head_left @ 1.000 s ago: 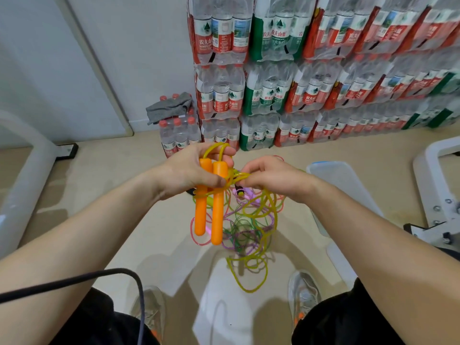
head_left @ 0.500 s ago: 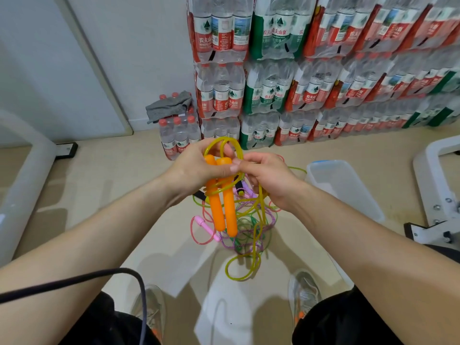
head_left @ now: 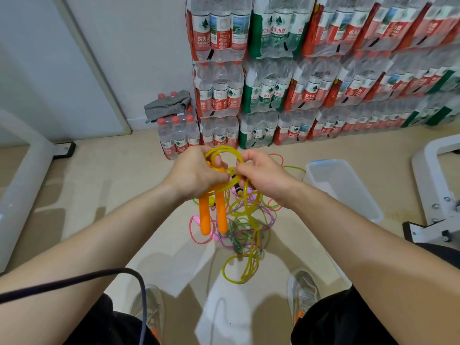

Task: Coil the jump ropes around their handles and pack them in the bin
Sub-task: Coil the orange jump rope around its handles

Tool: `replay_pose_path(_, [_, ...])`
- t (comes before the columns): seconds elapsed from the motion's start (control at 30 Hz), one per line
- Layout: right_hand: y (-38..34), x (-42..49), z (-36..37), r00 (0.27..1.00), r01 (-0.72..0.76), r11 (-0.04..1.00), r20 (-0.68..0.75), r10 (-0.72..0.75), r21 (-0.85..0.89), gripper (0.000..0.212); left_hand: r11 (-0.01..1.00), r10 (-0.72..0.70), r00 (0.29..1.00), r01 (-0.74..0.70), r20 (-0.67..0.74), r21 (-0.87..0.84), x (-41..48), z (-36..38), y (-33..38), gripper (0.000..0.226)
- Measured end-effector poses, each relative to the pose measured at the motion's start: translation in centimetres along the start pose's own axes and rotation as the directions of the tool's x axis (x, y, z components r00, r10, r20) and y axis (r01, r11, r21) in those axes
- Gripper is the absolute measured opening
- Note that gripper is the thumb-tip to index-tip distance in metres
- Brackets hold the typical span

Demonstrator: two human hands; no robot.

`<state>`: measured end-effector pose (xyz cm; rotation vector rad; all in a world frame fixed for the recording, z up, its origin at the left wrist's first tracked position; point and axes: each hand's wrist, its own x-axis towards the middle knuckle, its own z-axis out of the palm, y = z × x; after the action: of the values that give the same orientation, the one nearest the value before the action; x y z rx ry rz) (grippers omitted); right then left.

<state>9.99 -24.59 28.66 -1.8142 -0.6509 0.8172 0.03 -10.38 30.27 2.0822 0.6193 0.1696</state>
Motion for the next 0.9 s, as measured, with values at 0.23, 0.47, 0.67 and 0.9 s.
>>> replay_pose_path(0.23, [-0.8,-0.8,-0.4,0.994,0.017,0.997,0.105,-0.025,0.072,0.021,0.981,0.015,0.983,0.021,0.185,-0.192,-0.9,0.0,-0.1,0.013])
replay_pose_path(0.47, [-1.4,-1.1,-1.7,0.994,0.003,0.999,0.110,0.002,-0.045,0.025,0.939,-0.025,0.964,0.113,0.264,-0.324,-0.6,-1.4,0.3,0.023])
replay_pose_path(0.67, [-0.9,-0.9,-1.5,0.996,-0.024,0.980,0.082,0.041,-0.199,0.015,0.931,-0.044,0.974,0.121,0.224,-0.343,-0.3,-0.9,-0.3,0.034])
replay_pose_path(0.9, [0.0,-0.3,-1.0,0.998,-0.006,0.928,-0.057,-0.016,-0.372,0.019,0.968,-0.102,0.987,0.128,0.125,-0.217,0.5,-0.1,-1.0,0.037])
